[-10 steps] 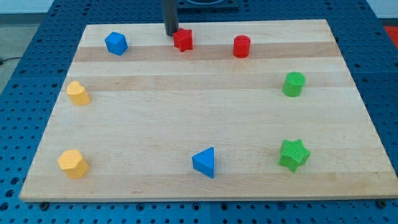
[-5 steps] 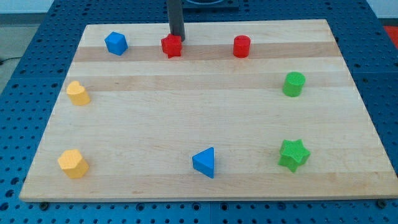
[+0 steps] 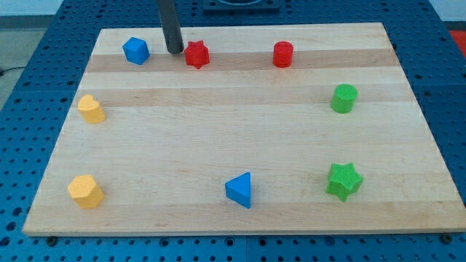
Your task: Push the red star into red circle
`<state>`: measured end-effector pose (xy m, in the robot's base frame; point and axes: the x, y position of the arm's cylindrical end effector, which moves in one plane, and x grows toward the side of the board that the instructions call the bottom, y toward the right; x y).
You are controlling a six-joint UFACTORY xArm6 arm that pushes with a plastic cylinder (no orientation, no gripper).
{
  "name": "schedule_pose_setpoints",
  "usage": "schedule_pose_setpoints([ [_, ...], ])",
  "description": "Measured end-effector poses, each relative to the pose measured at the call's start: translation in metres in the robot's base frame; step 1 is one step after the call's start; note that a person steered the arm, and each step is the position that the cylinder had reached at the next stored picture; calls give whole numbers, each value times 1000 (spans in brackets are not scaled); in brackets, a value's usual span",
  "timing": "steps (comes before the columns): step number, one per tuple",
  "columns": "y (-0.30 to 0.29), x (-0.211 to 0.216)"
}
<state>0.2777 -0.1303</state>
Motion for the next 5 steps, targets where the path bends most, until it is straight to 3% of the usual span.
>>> schedule_pose_setpoints([
  [1, 47, 45],
  [2, 67, 45],
  [4, -8, 0],
  [5, 73, 2],
])
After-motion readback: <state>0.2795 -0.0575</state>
